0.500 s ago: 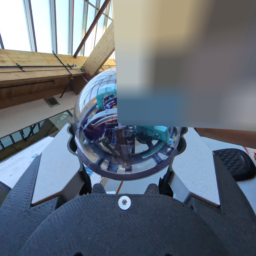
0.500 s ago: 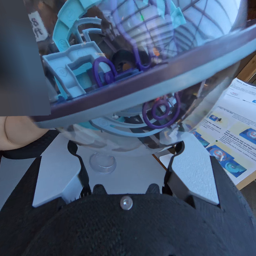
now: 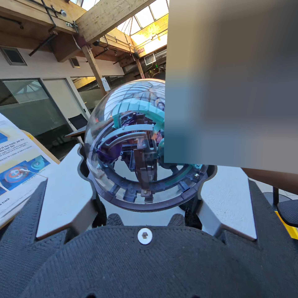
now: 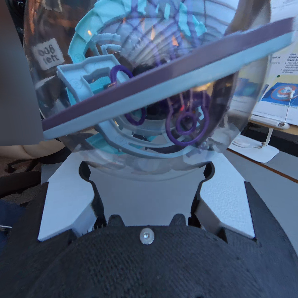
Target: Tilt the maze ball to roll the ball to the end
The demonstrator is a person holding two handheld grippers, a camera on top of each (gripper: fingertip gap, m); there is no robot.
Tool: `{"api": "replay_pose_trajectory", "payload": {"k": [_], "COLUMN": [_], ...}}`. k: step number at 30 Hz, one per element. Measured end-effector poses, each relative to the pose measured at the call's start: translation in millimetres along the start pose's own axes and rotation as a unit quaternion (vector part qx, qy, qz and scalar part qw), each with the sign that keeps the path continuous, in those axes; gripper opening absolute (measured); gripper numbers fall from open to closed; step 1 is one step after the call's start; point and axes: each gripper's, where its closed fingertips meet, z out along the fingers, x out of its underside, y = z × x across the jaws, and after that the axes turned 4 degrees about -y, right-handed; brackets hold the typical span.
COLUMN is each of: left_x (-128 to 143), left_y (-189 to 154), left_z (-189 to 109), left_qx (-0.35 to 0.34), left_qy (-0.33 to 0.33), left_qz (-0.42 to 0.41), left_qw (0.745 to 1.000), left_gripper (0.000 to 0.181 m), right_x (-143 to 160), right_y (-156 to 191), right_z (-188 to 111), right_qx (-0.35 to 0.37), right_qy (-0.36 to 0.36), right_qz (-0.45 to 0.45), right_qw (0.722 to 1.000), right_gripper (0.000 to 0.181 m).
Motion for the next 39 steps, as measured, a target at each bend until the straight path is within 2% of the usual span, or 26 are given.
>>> {"api": "replay_pose_trajectory", "payload": {"k": [1, 7, 15, 29, 39], "left_x": [8, 56, 99, 122, 143], "left_y": [-2, -10, -14, -12, -15], "left_z": [2, -1, -17, -33, -48], "left_qx": [-0.004, -0.031, -0.073, -0.123, -0.151], "left_qy": [0.009, 0.050, 0.073, 0.082, 0.102], "left_qz": [-0.008, -0.079, -0.171, -0.259, -0.374], "left_qw": [1.000, 0.995, 0.980, 0.955, 0.909], "left_gripper": [0.149, 0.151, 0.150, 0.150, 0.151], "right_x": [8, 55, 98, 119, 136], "right_y": [-1, 4, 17, 30, 50], "right_z": [-2, -9, -10, -9, -15], "right_qx": [-0.002, -0.020, -0.049, -0.085, -0.100], "right_qy": [0.002, 0.034, 0.094, 0.179, 0.271], "right_qz": [0.015, 0.095, 0.182, 0.252, 0.346], "right_qw": [1.000, 0.995, 0.978, 0.947, 0.892], "right_gripper": [0.145, 0.145, 0.146, 0.147, 0.147]}}
